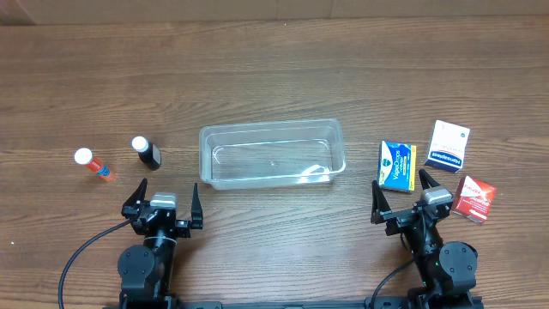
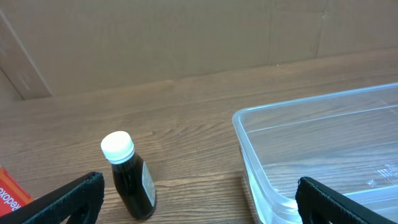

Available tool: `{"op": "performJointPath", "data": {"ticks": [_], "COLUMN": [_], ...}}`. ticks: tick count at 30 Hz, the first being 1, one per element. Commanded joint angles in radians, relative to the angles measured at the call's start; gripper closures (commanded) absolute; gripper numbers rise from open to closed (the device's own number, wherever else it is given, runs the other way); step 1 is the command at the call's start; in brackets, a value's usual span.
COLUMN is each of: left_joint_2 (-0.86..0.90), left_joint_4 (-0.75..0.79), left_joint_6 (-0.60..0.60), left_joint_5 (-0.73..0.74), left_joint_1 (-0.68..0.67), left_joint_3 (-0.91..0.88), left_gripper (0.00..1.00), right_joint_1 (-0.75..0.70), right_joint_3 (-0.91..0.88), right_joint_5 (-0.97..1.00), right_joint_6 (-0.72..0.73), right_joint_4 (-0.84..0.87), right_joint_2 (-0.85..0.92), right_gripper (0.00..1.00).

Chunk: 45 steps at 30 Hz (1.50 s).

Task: Pack container
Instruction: 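Raise both arms from rest toward the objects on each side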

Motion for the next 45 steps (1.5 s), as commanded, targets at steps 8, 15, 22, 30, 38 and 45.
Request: {"op": "performJointPath", "data": {"ticks": [8,15,22,30,38,45], "left_joint_2": [-0.011,-0.011,-0.011,-0.011,-0.011,-0.011], "left_joint_4": [0.001,0.001,0.001,0.001,0.001,0.001], "left_joint_6": [0.026,0.026,0.026,0.026,0.026,0.026], "left_joint_5": [0.018,0.018,0.018,0.018,0.018,0.018], "left_joint_1": [0.006,0.006,0.006,0.006,0.006,0.006], "left_joint_3": [-0.003,-0.003,-0.003,-0.003,-0.003,-0.003], "left_gripper": [0.00,0.00,0.00,0.00,0.00,0.00], "right_joint_1": [-0.003,-0.003,-0.003,-0.003,-0.003,-0.003], "right_joint_3": [0.000,0.000,0.000,0.000,0.000,0.000], "right_joint_5": [-0.006,-0.006,-0.006,-0.006,-0.006,-0.006], "right_joint_6": [-0.003,-0.003,-0.004,-0.003,-0.004,-0.004], "right_joint_4": [0.007,0.007,0.007,0.007,0.007,0.023], "right_joint_2": [-0.011,-0.011,-0.011,-0.011,-0.011,-0.011], "right_gripper": [0.00,0.00,0.00,0.00,0.00,0.00]}}
